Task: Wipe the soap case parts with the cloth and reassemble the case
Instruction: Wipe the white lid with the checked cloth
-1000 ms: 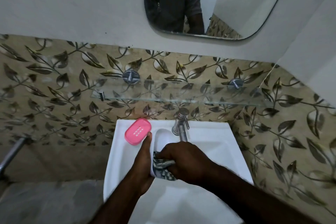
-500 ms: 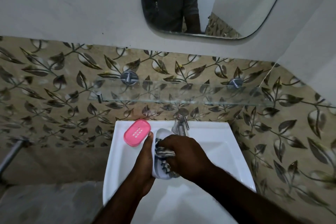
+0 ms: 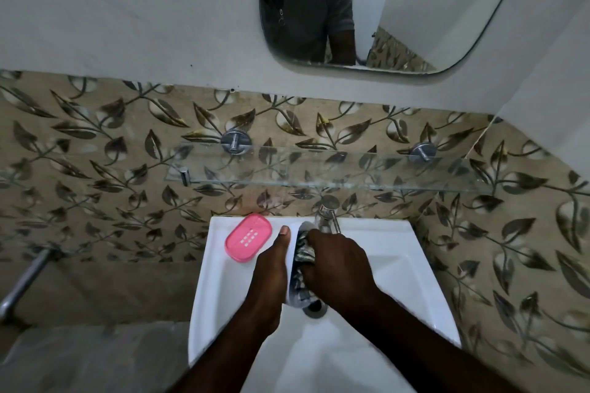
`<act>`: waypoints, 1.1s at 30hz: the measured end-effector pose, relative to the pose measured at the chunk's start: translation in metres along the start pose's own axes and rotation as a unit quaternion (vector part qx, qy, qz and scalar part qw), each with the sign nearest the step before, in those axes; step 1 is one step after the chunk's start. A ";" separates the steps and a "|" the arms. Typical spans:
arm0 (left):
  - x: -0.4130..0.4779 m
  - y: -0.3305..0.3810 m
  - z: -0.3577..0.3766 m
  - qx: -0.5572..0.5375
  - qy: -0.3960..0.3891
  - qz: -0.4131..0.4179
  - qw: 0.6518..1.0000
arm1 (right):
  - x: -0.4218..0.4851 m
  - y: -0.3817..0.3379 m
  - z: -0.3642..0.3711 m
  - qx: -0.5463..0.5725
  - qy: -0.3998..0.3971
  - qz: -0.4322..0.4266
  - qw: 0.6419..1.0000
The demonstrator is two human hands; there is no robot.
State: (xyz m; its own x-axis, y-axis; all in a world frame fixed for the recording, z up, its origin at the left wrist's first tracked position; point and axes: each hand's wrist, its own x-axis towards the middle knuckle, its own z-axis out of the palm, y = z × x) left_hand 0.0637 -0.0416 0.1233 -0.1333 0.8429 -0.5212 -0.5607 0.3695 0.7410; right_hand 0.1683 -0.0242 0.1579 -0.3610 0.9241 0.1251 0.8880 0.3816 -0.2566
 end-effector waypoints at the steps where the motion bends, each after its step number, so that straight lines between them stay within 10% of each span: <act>1: 0.002 -0.001 -0.002 0.006 0.009 0.018 1.000 | -0.005 -0.004 -0.001 0.036 -0.020 -0.005 0.999; 6: 0.002 0.007 -0.007 0.027 0.018 0.129 0.991 | -0.012 -0.011 -0.001 0.242 -0.086 0.028 0.966; 11: -0.003 0.028 -0.003 -0.029 -0.031 0.118 0.992 | -0.003 -0.012 -0.007 0.581 -0.100 0.166 0.791; 13: -0.005 0.031 -0.001 -0.053 -0.043 0.077 0.995 | 0.001 -0.008 -0.004 0.603 -0.023 0.204 0.771; 18: -0.007 0.017 -0.001 -0.063 -0.036 0.010 0.997 | 0.005 -0.007 -0.003 0.454 0.094 0.155 0.872; 23: 0.001 0.018 -0.019 -0.018 -0.051 0.053 0.997 | -0.004 -0.022 0.002 0.319 0.025 -0.057 0.946; 33: -0.008 0.020 -0.023 0.021 -0.040 0.077 0.996 | -0.005 -0.021 -0.012 -0.080 -0.050 -0.241 0.966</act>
State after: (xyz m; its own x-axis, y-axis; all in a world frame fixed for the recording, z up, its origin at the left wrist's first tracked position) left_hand 0.0344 -0.0496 0.1324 -0.1490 0.9186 -0.3661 -0.5045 0.2478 0.8271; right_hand 0.1553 -0.0372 0.1743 -0.7619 0.6401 0.0988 0.6398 0.7676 -0.0393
